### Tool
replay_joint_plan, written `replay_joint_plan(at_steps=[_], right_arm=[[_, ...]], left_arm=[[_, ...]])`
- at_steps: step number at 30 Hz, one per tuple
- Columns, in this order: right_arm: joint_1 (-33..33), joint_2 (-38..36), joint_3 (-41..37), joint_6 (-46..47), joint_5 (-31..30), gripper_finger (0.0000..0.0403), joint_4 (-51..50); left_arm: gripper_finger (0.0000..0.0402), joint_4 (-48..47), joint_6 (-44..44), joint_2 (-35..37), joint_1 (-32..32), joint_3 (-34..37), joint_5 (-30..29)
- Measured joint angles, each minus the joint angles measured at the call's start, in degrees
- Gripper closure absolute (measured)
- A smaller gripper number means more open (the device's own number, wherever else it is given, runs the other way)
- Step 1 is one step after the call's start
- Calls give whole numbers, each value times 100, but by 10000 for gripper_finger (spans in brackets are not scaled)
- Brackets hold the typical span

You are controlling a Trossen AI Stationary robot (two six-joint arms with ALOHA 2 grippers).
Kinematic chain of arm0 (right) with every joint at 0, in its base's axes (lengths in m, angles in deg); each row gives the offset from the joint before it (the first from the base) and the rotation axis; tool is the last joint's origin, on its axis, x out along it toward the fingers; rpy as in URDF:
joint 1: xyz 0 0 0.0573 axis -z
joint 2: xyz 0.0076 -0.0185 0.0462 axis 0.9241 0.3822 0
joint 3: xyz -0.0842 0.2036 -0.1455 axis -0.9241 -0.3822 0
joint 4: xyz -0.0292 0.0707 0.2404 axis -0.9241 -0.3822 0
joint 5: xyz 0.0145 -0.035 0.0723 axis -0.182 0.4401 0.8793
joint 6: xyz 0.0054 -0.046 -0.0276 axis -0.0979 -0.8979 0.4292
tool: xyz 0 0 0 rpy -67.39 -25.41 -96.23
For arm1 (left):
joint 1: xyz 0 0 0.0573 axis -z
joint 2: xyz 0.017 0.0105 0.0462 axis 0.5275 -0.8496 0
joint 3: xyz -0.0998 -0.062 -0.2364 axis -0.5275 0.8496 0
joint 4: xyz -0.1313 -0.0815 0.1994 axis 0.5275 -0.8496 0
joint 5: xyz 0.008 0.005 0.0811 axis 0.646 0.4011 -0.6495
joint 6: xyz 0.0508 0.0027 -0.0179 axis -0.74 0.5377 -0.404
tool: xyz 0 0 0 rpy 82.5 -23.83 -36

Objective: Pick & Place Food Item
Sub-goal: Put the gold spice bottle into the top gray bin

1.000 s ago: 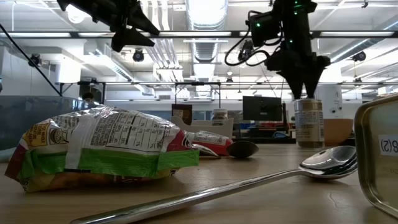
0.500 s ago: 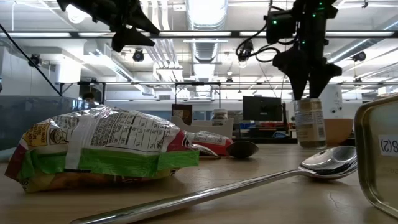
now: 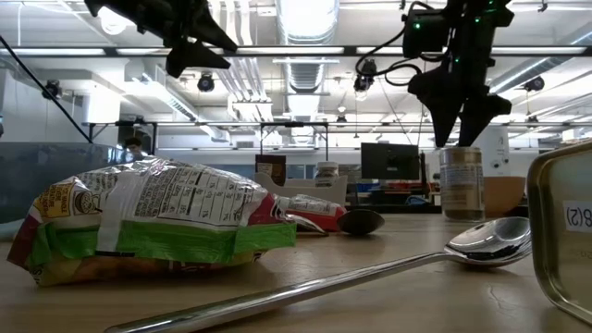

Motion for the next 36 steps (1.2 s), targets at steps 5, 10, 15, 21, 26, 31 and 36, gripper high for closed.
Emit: replay_joint_plan(at_steps=[5,10,15,21,26,31,36], right_arm=[[0,34,-18,-36,23,136,49],[-1,46,35,-65,78,135,54],[-2,73,54,-60,9,135,54],[-2,71,0,-132,-64,135,57],[-2,69,-4,-240,-55,135,54],[-2,69,-7,-258,-55,135,56],[-2,69,-9,-261,-50,135,55]], left_arm=[[183,-56,0,0,0,0,0],[183,-91,0,0,0,0,0],[183,-132,0,0,0,0,0],[183,-215,0,0,0,0,0],[183,-217,0,0,0,0,0],[183,-235,0,0,0,0,0],[183,-254,0,0,0,0,0]])
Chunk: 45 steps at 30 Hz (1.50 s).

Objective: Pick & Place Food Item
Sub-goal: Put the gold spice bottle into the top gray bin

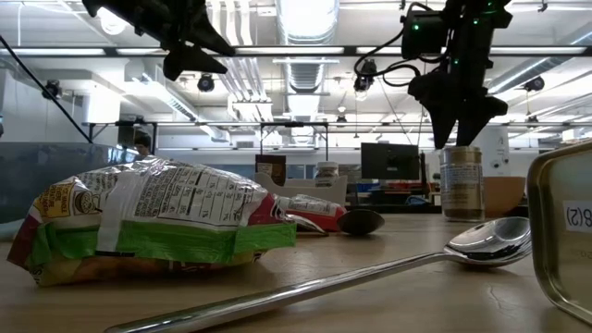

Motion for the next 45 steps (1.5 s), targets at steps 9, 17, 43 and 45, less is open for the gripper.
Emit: replay_joint_plan(at_steps=[9,17,43,45], right_arm=[[-13,0,60,-2,56,135,-27],[-13,11,431,-31,93,135,-11],[-325,-11,1034,22,354,135,-388],[-360,-11,1032,700,340,135,-630]], left_arm=[[183,4,-1,0,0,0,0],[183,6,-4,0,0,0,0],[183,15,-20,0,0,0,-1],[183,15,-20,0,0,0,-1]])
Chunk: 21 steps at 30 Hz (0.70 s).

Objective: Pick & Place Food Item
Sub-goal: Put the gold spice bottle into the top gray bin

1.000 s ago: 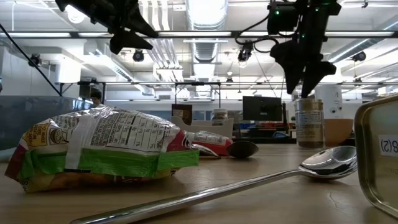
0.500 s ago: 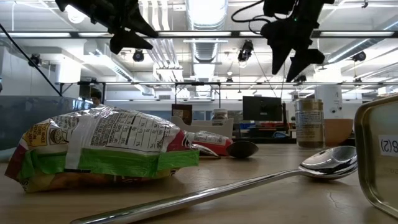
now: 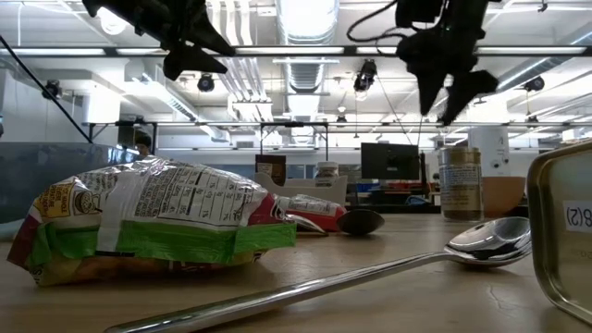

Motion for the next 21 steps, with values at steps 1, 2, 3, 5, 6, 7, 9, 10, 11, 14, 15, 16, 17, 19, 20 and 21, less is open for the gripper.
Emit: replay_joint_plan(at_steps=[1,2,3,5,6,7,9,10,11,14,15,16,17,19,20,21], right_arm=[[-30,0,0,444,-1,135,-180],[-71,0,-4,885,7,135,-390],[-109,0,-10,1177,12,135,-528],[-180,0,-11,1296,1,135,-503],[-211,0,-11,1263,-34,135,-500],[-233,0,-11,1240,-83,135,-515],[-264,0,-11,1309,-136,135,-532],[-272,0,-11,1401,-148,135,-571],[-282,1,-11,1482,-155,135,-577],[-309,0,-19,1597,-182,134,-578],[-309,0,-27,1589,-191,131,-572],[-309,1,-35,1579,-198,126,-570],[-309,2,-52,1582,-209,117,-577],[-309,1,-85,1682,-221,92,-594],[-309,2,-103,1724,-223,76,-595],[-309,0,-130,1746,-242,60,-595]], left_arm=[[183,0,0,0,0,0,-1],[183,0,0,0,0,0,-1],[183,0,0,0,0,0,1],[183,-2,0,0,0,0,1],[183,-2,0,0,0,0,1],[183,-2,0,0,0,0,-1],[183,-4,0,0,0,0,0],[183,-4,0,0,0,0,-1],[183,-4,0,0,0,0,0],[183,-4,0,0,0,0,-2],[183,-4,0,0,0,0,-1],[183,-4,0,0,0,0,-2],[183,-4,0,0,0,0,-2],[183,-4,0,0,0,0,-1],[183,-4,0,0,0,0,-1],[183,-5,0,0,0,0,0]])
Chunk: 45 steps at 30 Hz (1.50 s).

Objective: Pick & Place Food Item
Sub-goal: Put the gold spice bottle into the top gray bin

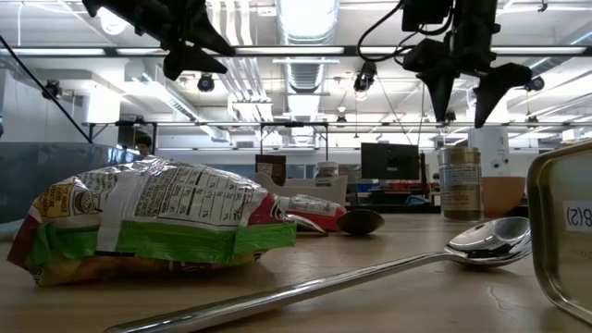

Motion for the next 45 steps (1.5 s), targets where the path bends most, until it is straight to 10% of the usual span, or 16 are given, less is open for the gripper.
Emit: replay_joint_plan(at_steps=[5,45], right_arm=[[2,4,-114,45,-109,8,7],[9,4,-1140,-97,-905,29,1276]], left_arm=[[183,-2,2,0,0,0,-2],[183,-2,2,0,-2,0,-2]])
